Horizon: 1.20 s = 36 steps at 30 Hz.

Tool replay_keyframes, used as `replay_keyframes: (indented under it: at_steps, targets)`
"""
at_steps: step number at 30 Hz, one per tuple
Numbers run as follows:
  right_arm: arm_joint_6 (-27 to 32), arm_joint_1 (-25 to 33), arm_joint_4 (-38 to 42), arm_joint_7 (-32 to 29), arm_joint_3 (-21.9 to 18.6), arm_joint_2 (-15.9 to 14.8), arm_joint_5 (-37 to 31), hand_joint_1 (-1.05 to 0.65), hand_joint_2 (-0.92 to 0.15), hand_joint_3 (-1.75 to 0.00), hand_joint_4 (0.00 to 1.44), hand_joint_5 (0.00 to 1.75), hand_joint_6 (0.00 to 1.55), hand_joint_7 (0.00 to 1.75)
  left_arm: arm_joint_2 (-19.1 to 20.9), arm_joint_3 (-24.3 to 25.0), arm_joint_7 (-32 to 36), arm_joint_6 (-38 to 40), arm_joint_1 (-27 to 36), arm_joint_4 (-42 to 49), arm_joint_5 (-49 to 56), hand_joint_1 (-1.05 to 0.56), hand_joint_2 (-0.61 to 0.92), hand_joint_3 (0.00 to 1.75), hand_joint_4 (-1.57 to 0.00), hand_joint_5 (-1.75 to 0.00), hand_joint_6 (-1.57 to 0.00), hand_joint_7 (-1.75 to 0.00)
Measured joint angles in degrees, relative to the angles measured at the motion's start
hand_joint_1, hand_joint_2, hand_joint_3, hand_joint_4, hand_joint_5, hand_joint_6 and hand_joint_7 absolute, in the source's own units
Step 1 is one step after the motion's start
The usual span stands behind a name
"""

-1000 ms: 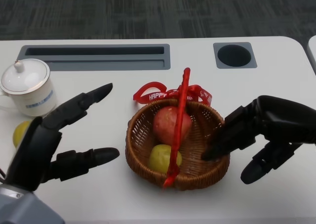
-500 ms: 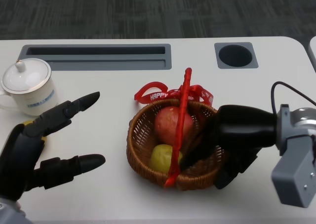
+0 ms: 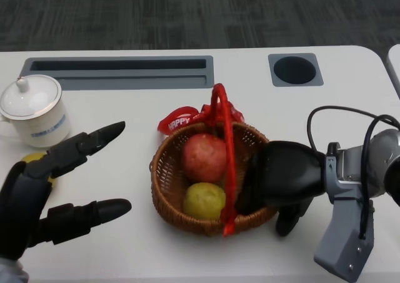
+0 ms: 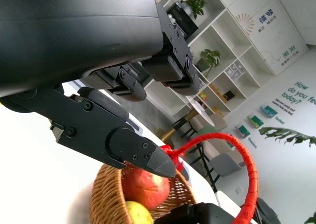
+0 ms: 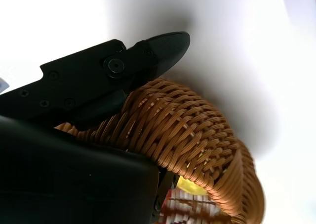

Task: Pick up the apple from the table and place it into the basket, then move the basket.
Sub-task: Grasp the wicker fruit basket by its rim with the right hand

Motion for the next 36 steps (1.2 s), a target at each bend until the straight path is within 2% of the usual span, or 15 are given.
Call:
replay_keyframes:
  at_steps: [4, 8, 14, 17, 23, 26, 30, 33, 36]
  targets:
    - [2.3, -1.0, 0.9, 0.0, 2.9, 0.7, 0.7, -0.51, -0.91, -0.04, 1.07, 0.04, 0.93, 0.03, -0.2, 0.0, -0.1, -0.5, -0.2, 0.2, -0.4, -0.46, 0.80, 0.01, -0.70, -0.03, -0.67, -0.01]
    - [3.0, -1.1, 1.4, 1.0, 4.1, 1.0, 2.8, -0.35, -0.89, -0.02, 1.13, 0.04, 1.01, 0.04, -1.2, 0.0, -0.1, -1.1, -0.2, 0.2, -0.9, -0.48, 0.82, 0.01, -0.73, -0.03, -0.68, -0.01]
    - [3.1, -1.1, 1.9, 1.6, 4.4, 1.2, 5.3, -0.30, -0.88, -0.01, 1.14, 0.02, 1.00, 0.01, -2.6, 0.2, -0.1, -1.4, -0.1, 0.2, -1.4, -0.46, 0.83, 0.01, -0.75, -0.02, -0.69, -0.01]
    - [3.7, -1.1, 2.7, 4.1, 3.6, 1.8, 7.7, -0.31, -0.90, -0.02, 1.15, 0.02, 0.99, 0.00, -3.2, 0.4, -0.1, -1.8, 0.1, 0.2, -1.6, -0.45, 0.84, 0.01, -0.75, -0.02, -0.69, -0.01]
    - [9.6, -1.1, 4.0, 16.2, -2.1, 3.2, 15.4, -0.32, -0.92, -0.08, 1.09, 0.00, 0.92, 0.00, -4.3, 0.7, 0.0, -2.4, 1.4, -0.8, -1.6, -0.46, 0.85, 0.01, -0.76, -0.02, -0.69, -0.01]
    - [15.4, -1.5, 4.6, 24.5, -5.8, 3.8, 19.6, -0.36, -0.92, -0.13, 1.04, 0.01, 0.89, 0.00, -4.8, 0.8, 0.0, -3.0, 2.5, -1.4, -1.6, -0.46, 0.85, 0.00, -0.78, -0.02, -0.70, -0.01]
    - [24.6, -2.2, 5.3, 33.7, -10.5, 4.2, 24.2, -0.35, -0.92, -0.16, 1.04, 0.02, 0.90, 0.01, -5.4, 0.8, 0.1, -4.5, 4.0, -2.5, -1.4, -0.46, 0.85, 0.00, -0.80, -0.02, -0.71, -0.01]
    - [31.5, -2.9, 5.8, 37.9, -14.7, 4.1, 27.4, -0.34, -0.92, -0.12, 1.08, 0.03, 0.92, 0.01, -6.1, 0.8, 0.2, -6.2, 5.8, -3.0, -1.2, -0.45, 0.83, 0.00, -0.82, -0.03, -0.73, -0.01]
    - [36.6, -3.3, 6.3, 39.5, -18.8, 3.7, 30.3, -0.34, -0.92, -0.09, 1.10, 0.03, 0.95, 0.02, -7.0, 0.8, 0.5, -8.9, 8.2, -4.2, -0.8, -0.44, 0.82, 0.00, -0.85, -0.03, -0.75, -0.02]
